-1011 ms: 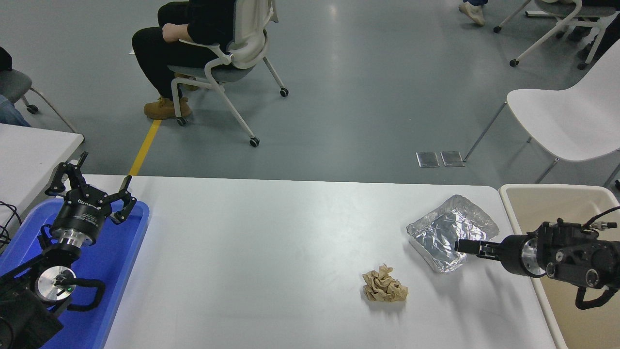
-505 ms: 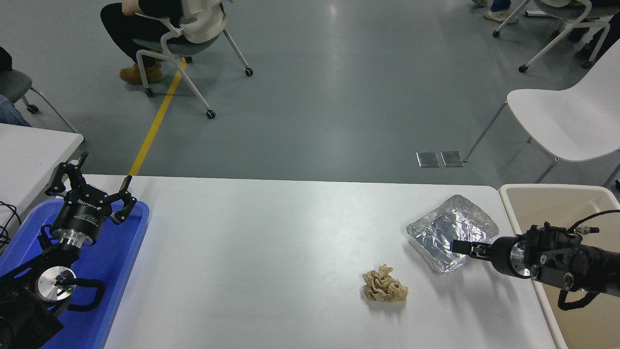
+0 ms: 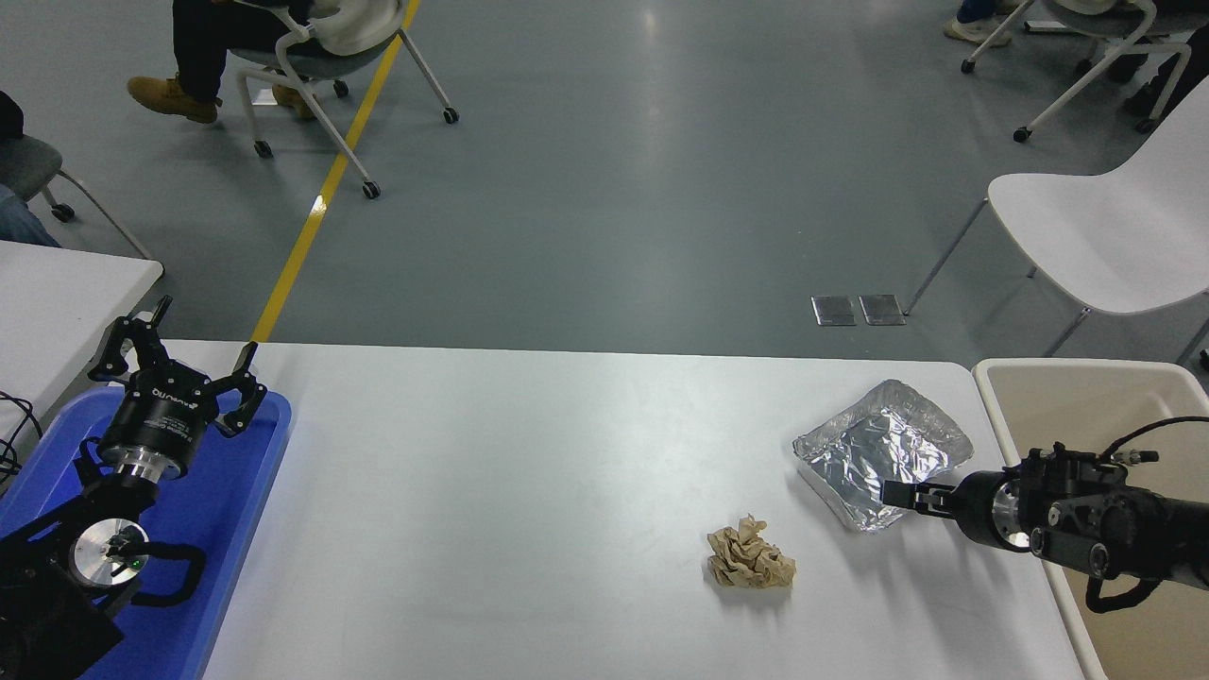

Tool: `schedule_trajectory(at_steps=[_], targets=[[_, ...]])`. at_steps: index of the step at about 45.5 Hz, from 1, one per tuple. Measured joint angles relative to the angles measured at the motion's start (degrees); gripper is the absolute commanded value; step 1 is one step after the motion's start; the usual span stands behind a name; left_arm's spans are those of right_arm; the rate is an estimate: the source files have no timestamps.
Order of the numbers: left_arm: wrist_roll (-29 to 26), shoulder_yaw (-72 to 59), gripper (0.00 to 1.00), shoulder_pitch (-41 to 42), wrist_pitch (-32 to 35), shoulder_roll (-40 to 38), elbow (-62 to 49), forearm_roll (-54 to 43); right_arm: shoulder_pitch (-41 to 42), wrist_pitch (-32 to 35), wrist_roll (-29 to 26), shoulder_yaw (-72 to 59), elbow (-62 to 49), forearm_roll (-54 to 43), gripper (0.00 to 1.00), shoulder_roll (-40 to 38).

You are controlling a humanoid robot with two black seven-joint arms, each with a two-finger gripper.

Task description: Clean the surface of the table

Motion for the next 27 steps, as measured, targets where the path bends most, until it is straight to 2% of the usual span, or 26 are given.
schedule_trajectory(at_steps=[2,12,27], targets=[[0.0,0.0,1.00,0.0,0.0,0.0,0.0,0.0,0.0,0.0,0.0,-0.1,0.0,0.0,0.28,0.1],[0.0,0.0,1.00,0.0,0.0,0.0,0.0,0.0,-0.1,0.0,0.0,-0.6,-0.1,0.0,0.00,0.2],[0.0,0.0,1.00,0.0,0.0,0.0,0.0,0.0,-0.1,0.1,0.2,-1.4,-0.1,-0.1,0.00,0.3]])
